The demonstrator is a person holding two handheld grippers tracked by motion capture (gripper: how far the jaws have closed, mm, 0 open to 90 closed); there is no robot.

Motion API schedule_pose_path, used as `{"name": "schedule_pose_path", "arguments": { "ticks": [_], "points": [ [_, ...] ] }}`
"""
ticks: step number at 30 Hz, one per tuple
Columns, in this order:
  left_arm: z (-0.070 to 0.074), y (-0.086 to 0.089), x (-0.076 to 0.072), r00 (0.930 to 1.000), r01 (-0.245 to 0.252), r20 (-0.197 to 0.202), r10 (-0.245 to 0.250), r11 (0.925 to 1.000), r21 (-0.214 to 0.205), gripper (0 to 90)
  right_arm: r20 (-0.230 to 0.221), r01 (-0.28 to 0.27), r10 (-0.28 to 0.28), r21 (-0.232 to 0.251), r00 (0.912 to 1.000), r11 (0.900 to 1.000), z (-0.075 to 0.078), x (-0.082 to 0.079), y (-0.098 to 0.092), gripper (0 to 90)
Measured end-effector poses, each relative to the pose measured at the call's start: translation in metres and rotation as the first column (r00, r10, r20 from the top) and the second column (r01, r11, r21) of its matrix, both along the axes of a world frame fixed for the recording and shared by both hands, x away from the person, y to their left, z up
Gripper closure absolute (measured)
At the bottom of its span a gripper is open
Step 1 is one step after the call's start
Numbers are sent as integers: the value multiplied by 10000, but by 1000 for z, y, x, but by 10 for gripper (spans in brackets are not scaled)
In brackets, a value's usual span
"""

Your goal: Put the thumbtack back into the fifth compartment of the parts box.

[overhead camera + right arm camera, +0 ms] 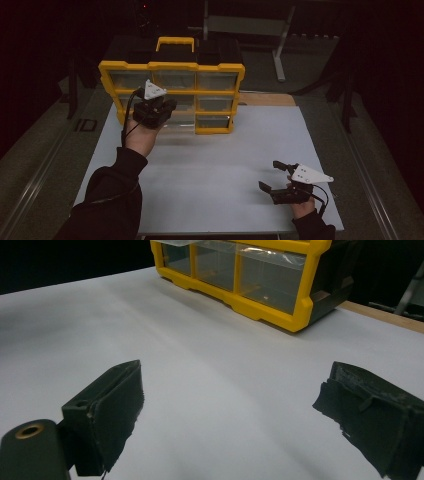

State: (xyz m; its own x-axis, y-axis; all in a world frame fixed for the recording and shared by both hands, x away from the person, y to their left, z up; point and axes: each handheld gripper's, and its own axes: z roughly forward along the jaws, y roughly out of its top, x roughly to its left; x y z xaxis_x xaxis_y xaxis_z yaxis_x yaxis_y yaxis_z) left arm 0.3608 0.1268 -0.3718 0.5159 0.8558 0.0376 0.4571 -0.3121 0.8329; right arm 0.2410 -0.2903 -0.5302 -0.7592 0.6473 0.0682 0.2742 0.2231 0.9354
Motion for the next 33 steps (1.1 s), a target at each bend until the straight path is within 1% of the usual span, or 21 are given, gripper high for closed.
{"name": "schedule_pose_path", "arguments": {
  "ticks": [2, 4, 9, 10, 12, 16, 17, 18, 20, 21, 22, 24, 25, 26, 27, 28, 29, 30, 31, 32, 33],
  "points": [
    [-1, 0, 1, 10000, -47, -86, 47, 10000, 0, 843, -2, 5, -5, -4, 10000, 10000, 0, 0, 0, 89],
    [-4, -1, 5, 9991, -45, -423, 48, 10000, 63, 843, 24, -8, 8, -15, 10000, 10000, 0, 0, 0, 89],
    [-10, -2, 11, 9954, 99, -952, -70, 9995, 301, 843, 9, -9, 9, -7, 10000, 10000, 0, 0, 0, 89],
    [-11, -2, 13, 9935, 181, -1125, -147, 9994, 294, 842, -18, -11, 11, -13, 10000, 10000, 0, 0, 0, 89],
    [-13, -3, 15, 9918, 246, -1266, -177, 9983, 527, 843, 1, -31, 31, -20, 10000, 10000, 0, 0, 1, 89],
    [-17, -5, 18, 9858, 444, -1647, -314, 9961, 758, 842, -29, -17, 17, -10, 10000, 10000, 0, 0, 0, 89],
    [-17, -5, 18, 9858, 444, -1647, -314, 9961, 758, 842, -36, -17, 17, -12, 10000, 10000, 0, 1, 0, 89],
    [-18, -5, 20, 9831, 490, -1798, -354, 9962, 715, 842, -38, -19, 19, -7, 10000, 10000, -1, 1, 0, 89],
    [-19, -6, 20, 9818, 515, -1864, -364, 9957, 767, 841, -29, -32, 32, -3, 10000, 10000, 0, 1, 0, 89],
    [-20, -7, 22, 9779, 672, -2028, -507, 9949, 751, 842, -18, -41, 41, -35, 10000, 10000, 0, 0, 1, 89],
    [-21, -8, 22, 9757, 746, -2116, -566, 9941, 782, 842, -18, -44, 44, -35, 10000, 10000, 0, 0, 1, 89],
    [-21, -8, 22, 9746, 828, -2147, -638, 9933, 804, 841, -14, -41, 41, -43, 10000, 10000, 0, 0, 1, 89],
    [-20, -8, 23, 9712, 960, -2250, -778, 9928, 710, 837, 15, -18, 18, -31, 10000, 10000, 0, 0, 0, 89],
    [-20, -9, 23, 9692, 1059, -2311, -857, 9915, 763, 836, -5, -2, 2, -2, 10000, 10000, 0, 0, 0, 89],
    [-20, -9, 23, 9692, 1059, -2311, -857, 9915, 763, 812, -5, -2, 2, -2, 10000, 10000, 0, 0, 0, 89],
    [-20, -9, 24, 9706, 1015, -2259, -832, 9923, 706, 812, -25, -7, 7, 13, 10000, 10000, 0, 1, 0, 89],
    [-19, -9, 24, 9696, 1103, -2260, -942, 9921, 599, 731, -35, -17, 17, -13, 10000, 10000, 0, 0, 0, 89],
    [-19, -9, 24, 9696, 1103, -2260, -942, 9921, 599, 687, -25, -33, 33, -22, 10000, 10000, 0, 0, 0, 89],
    [-18, -8, 23, 9738, 1013, -2083, -910, 9941, 392, 644, -17, -26, 26, -31, 10000, 10000, 0, 0, 0, 89],
    [-17, -7, 23, 9742, 1050, -2036, -978, 9942, 252, 618, 9, -27, 27, -24, 10000, 10000, 0, 0, 0, 89],
    [-17, -7, 23, 9742, 1050, -2036, -978, 9942, 252, 587, -5, -19, 19, -15, 10000, 10000, 0, 0, 0, 89]
  ]
}}
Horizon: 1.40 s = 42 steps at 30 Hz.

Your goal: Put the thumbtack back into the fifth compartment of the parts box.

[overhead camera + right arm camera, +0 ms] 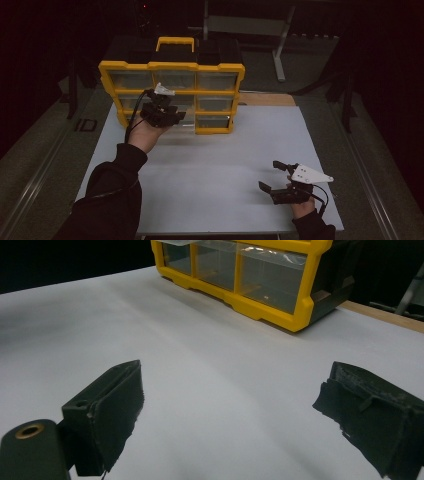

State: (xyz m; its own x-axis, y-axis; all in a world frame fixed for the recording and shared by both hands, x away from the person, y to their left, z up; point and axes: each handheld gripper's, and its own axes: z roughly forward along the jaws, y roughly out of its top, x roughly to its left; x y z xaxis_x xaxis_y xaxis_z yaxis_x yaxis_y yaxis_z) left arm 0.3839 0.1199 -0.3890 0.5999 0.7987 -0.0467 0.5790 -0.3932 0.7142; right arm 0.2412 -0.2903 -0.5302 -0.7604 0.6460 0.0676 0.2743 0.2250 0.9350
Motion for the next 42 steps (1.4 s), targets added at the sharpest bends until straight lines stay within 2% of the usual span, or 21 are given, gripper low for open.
{"name": "schedule_pose_path", "arguments": {
  "ticks": [1, 9, 15, 18, 19, 20, 23, 25, 26, 28, 29, 31, 32, 34, 35, 38, 42],
  "points": [
    [3, 1, -1, 9998, -65, 186, 66, 10000, -16, 571, -20, 13, -13, -3, 10000, 10000, 0, 0, 0, 89],
    [16, 12, -7, 9984, -378, 409, 395, 9984, -417, 382, -20, -11, 11, -4, 10000, 10000, 0, 0, 0, 89],
    [23, 16, -13, 9960, -629, 616, 652, 9973, -390, 187, -26, -7, 7, 3, 10000, 10000, 0, 0, 0, 89],
    [24, 17, -13, 9958, -617, 648, 644, 9972, -425, 136, -35, -8, 8, 16, 10000, 10000, 0, 0, 1, 89],
    [27, 19, -16, 9953, -627, 699, 665, 9965, -545, 136, -35, -8, 8, 16, 10000, 10000, 0, 0, 1, 89],
    [28, 20, -17, 9950, -632, 738, 675, 9962, -597, 79, -31, -7, 7, 21, 10000, 10000, 0, 0, 1, 89],
    [30, 23, -20, 9953, -563, 740, 627, 9947, -861, 19, -35, 0, 0, 26, 10000, 10000, 0, 0, 0, 89],
    [30, 26, -23, 9957, -502, 734, 570, 9945, -922, 0, -30, 5, -5, 26, 10000, 10000, 0, 0, 0, 89],
    [30, 28, -24, 9966, -293, 738, 370, 9943, -1028, 0, -24, 4, -4, 25, 10000, 10000, 0, 0, 0, 89],
    [30, 30, -28, 9933, -529, 975, 623, 9940, -956, 0, -13, 0, 1, 24, 10000, 10000, 0, 0, 1, 89],
    [30, 32, -29, 9944, -307, 976, 409, 9941, -1040, 0, -8, -1, 1, 26, 10000, 10000, 0, 0, 1, 89],
    [30, 34, -33, 9940, -293, 1015, 412, 9928, -1160, 0, -9, -5, 5, 16, 10000, 10000, 0, 0, 1, 89],
    [30, 36, -34, 9949, -132, 974, 258, 9917, -1275, 0, 4, -1, 1, 24, 10000, 10000, 0, 0, 1, 89],
    [30, 38, -37, 9943, -214, 1012, 342, 9919, -1248, 0, -9, -5, 5, 24, 10000, 10000, 0, 0, 1, 89],
    [30, 39, -38, 9949, -47, 996, 179, 9913, -1314, 0, -13, -2, 2, 32, 10000, 10000, 0, 0, 1, 89],
    [28, 42, -43, 9951, -61, 970, 197, 9903, -1388, 0, -7, -4, 4, 22, 10000, 10000, 0, 0, 1, 89],
    [25, 46, -50, 9936, 46, 1122, 127, 9882, -1531, 0, 11, -3, 3, 23, 10000, 10000, 0, 0, 1, 89]
  ]
}}
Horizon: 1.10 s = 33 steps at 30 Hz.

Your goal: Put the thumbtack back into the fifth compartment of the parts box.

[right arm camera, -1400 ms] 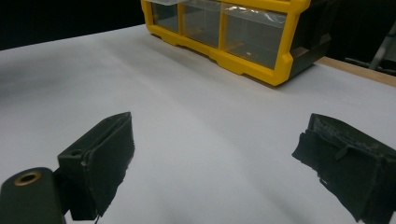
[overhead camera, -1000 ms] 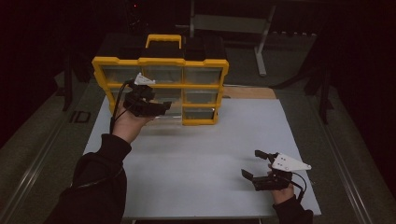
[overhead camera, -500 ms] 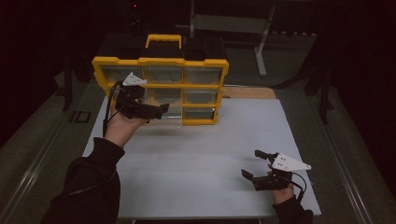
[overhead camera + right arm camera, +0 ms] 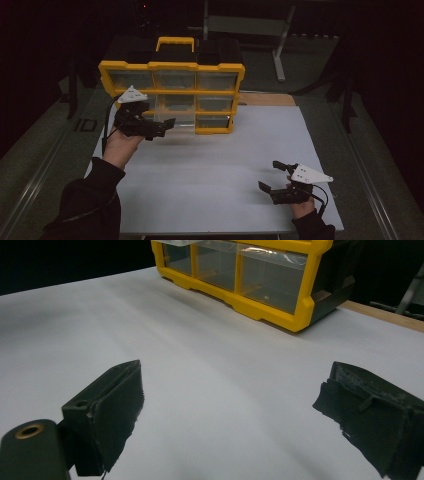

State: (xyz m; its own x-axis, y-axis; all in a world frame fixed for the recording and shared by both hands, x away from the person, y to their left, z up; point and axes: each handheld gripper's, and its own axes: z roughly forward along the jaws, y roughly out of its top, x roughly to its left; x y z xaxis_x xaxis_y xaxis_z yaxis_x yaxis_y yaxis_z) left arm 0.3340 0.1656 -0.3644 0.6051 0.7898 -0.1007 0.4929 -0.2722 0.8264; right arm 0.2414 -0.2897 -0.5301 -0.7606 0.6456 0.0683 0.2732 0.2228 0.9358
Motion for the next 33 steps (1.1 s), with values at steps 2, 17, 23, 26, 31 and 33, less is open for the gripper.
{"name": "schedule_pose_path", "arguments": {
  "ticks": [2, 17, 23, 26, 31, 33],
  "points": [
    [-2, 2, -4, 9999, -23, 153, 22, 10000, 50, 0, 15, -2, 2, 0, 10000, 10000, 0, 0, 0, 89],
    [-18, 18, -32, 9956, -160, 916, 170, 9998, -125, 0, 38, -15, 15, -19, 10000, 10000, 1, -1, 0, 89],
    [-31, 26, -40, 9967, -8, 805, 45, 9989, -464, 0, 59, -39, 39, -43, 10000, 10000, 1, -1, 1, 89],
    [-44, 27, -46, 9978, 213, 637, -171, 9976, -663, 0, 45, -38, 38, -42, 10000, 10000, 1, -1, 1, 89],
    [-55, 26, -54, 9969, 309, 733, -277, 9987, -417, 0, 8, -12, 12, -15, 10000, 10000, 1, -1, 1, 89],
    [-57, 26, -57, 9968, 333, 738, -301, 9986, -418, 0, 9, -22, 22, -19, 10000, 10000, 1, -1, 1, 89]
  ]
}}
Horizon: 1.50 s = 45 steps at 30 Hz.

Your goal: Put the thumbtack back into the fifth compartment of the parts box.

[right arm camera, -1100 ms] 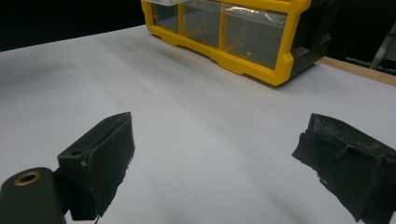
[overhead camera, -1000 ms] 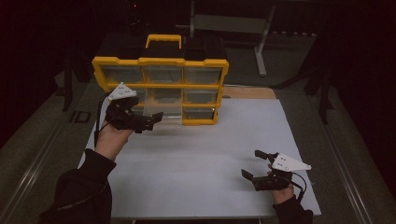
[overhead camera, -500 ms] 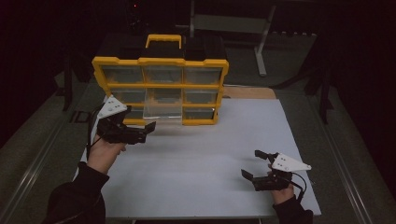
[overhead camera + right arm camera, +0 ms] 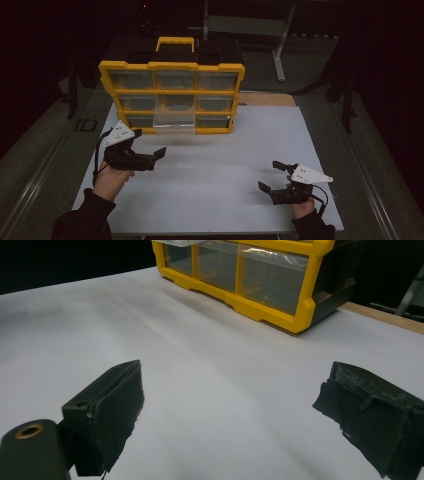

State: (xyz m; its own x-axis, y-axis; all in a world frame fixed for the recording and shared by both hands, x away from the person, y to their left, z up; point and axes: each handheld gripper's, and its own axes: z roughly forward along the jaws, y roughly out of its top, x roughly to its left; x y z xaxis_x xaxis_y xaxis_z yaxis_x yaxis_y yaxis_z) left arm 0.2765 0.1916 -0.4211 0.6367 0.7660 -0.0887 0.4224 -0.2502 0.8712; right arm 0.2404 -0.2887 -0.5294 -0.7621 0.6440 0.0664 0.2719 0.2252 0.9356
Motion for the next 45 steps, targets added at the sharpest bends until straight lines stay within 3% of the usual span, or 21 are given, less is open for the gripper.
{"name": "schedule_pose_path", "arguments": {
  "ticks": [9, 17, 23, 37, 41, 45],
  "points": [
    [-11, 0, -15, 10000, 13, 95, -15, 9999, 172, 0, 31, -5, 5, -12, 10000, 10000, 0, 0, 0, 89],
    [-30, 2, -27, 9997, -226, 32, 225, 9991, 354, 0, 28, 10, -10, -8, 10000, 10000, 0, 0, 0, 89],
    [-44, 5, -35, 9993, -364, -2, 365, 9992, 149, 0, 45, -4, 4, -9, 10000, 10000, 1, 0, 0, 89],
    [-75, 11, -46, 9981, -584, -194, 586, 9982, 100, 0, -44, 11, -11, 33, 10000, 10000, 0, 0, 0, 89],
    [-81, 12, -51, 9979, -653, -23, 654, 9975, 282, 0, -20, 3, -3, 33, 10000, 10000, 0, 0, 0, 89],
    [-87, 16, -54, 9969, -780, -6, 780, 9967, 204, 0, 15, -14, 14, -1, 10000, 10000, 0, 0, 0, 89]
  ]
}}
